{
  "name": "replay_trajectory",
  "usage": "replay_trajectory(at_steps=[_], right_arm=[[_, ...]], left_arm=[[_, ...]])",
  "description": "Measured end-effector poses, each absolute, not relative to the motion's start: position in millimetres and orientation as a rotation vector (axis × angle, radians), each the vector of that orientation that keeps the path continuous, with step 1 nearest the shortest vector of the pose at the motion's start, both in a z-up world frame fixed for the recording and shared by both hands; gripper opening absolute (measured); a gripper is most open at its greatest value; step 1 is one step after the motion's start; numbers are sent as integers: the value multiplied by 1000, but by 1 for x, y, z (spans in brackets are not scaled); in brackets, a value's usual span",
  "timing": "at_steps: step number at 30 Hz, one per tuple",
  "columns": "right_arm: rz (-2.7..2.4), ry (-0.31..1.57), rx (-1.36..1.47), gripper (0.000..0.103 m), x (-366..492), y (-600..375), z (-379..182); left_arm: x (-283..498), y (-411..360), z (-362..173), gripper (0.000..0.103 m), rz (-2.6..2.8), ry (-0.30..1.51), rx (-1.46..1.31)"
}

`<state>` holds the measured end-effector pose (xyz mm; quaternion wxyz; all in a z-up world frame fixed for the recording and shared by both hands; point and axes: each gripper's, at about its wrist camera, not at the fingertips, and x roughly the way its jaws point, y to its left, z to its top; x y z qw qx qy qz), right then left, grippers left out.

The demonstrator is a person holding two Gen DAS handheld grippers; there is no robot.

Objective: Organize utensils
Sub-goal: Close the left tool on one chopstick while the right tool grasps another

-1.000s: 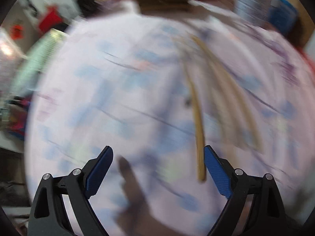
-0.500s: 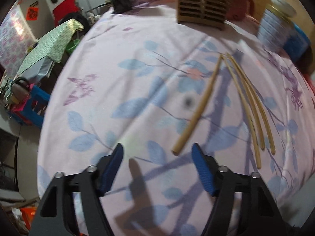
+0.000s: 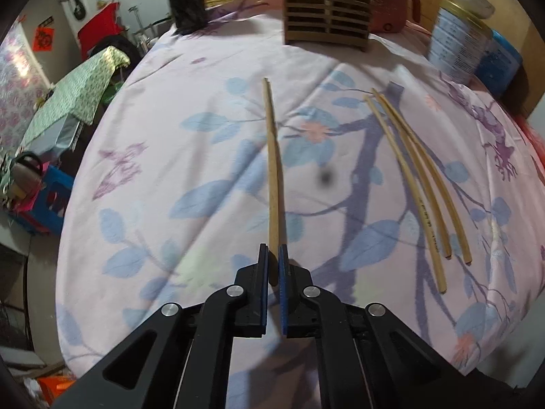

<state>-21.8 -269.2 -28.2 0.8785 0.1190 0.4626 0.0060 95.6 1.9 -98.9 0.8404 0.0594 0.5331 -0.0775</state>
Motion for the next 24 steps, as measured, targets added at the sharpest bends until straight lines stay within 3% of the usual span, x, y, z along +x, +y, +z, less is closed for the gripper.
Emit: replay_trajectory(at_steps=[2,7,21,24], right_arm=[[90,1014,209,53,-9,-253,-41],[226,1086,113,36,10,-213,-67],[267,1131,60,23,17,-184,-100],[250,1119,36,15,15,-181,-105]], left_arm=[[92,13,-96,6,-144,1129,124],[83,34,-94,6,-118,1149,102],[71,45,-97,6,-117,1168,120],[73,47,-100,6,-121,1178,116]])
